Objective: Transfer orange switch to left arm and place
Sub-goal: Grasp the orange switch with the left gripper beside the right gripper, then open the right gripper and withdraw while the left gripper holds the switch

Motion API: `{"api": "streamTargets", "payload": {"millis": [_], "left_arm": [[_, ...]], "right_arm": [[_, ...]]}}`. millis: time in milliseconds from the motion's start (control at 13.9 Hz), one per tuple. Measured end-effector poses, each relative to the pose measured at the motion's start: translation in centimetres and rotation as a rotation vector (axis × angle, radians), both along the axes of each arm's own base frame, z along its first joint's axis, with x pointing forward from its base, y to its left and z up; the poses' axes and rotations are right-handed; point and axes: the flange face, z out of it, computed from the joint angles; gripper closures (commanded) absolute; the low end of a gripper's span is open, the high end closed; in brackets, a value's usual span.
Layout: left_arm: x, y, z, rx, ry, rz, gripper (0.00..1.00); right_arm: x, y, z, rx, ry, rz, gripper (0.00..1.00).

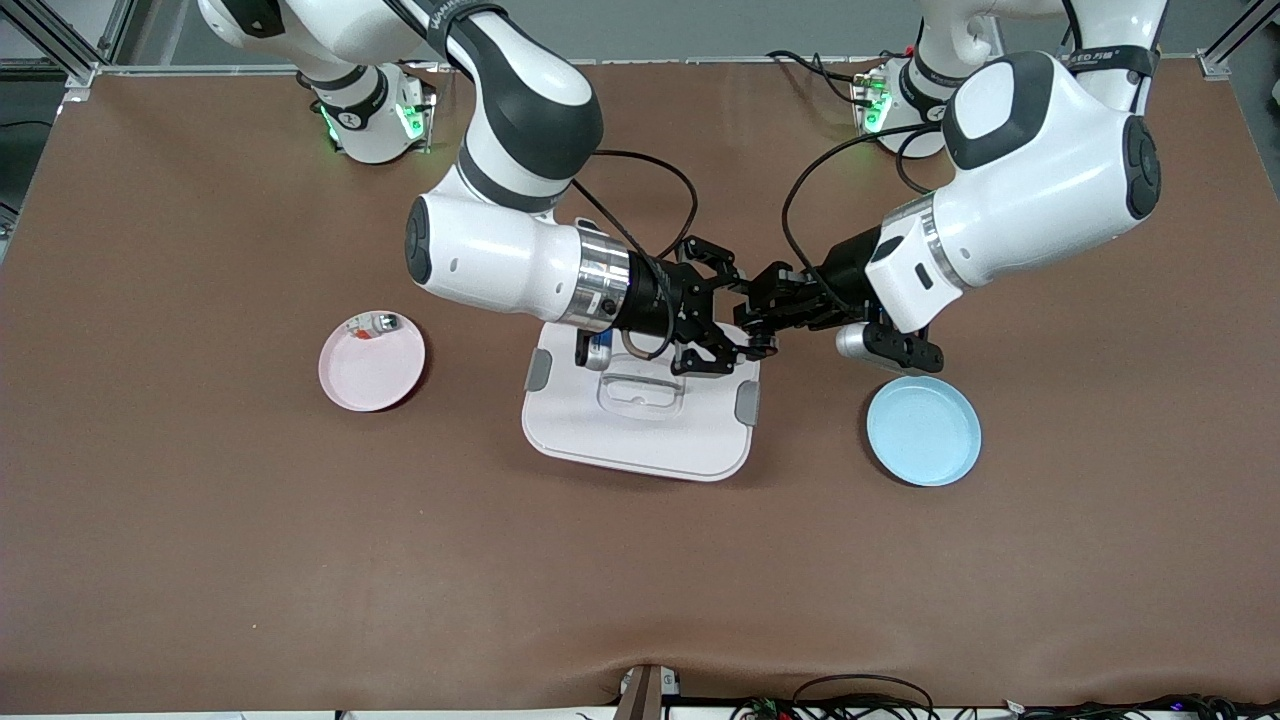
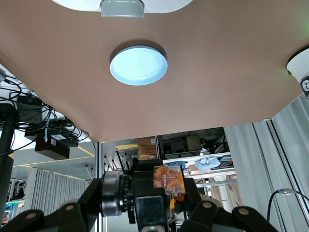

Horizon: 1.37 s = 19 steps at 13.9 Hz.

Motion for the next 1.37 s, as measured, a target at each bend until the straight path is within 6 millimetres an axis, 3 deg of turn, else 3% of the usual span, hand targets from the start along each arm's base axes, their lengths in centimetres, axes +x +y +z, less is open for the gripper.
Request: {"api": "streamTargets", "payload": {"millis": [503, 863, 1007, 1222, 1366], "left_arm": [[0.4, 0.9, -0.4, 0.077, -0.041, -0.022, 1.0], [1.5, 3.9, -2.0, 0.259, -0.131, -0.13, 1.0], [2.2, 6.1, -3.7, 0.321, -0.137, -0.21, 1.0], [3.5, 10.3, -6.7, 0.427, -0.169, -0.355, 1.0], [4.0, 12.5, -8.5, 0.467, -0.193, -0.458, 1.0]], "right_arm": [[0.0, 0.2, 0.9, 0.012, -0.008, -0.004, 0.0], [0.4, -0.5, 0.5, -0.023, -0.038, 0.037, 0.0], [1.3, -2.8, -0.3, -0.094, -0.054, 0.144, 0.0], [4.2, -9.8, -0.5, -0.146, -0.074, 0.297, 0.0], [5.1, -14.1, -0.4, -0.195, -0.11, 0.406, 0.0]]}}
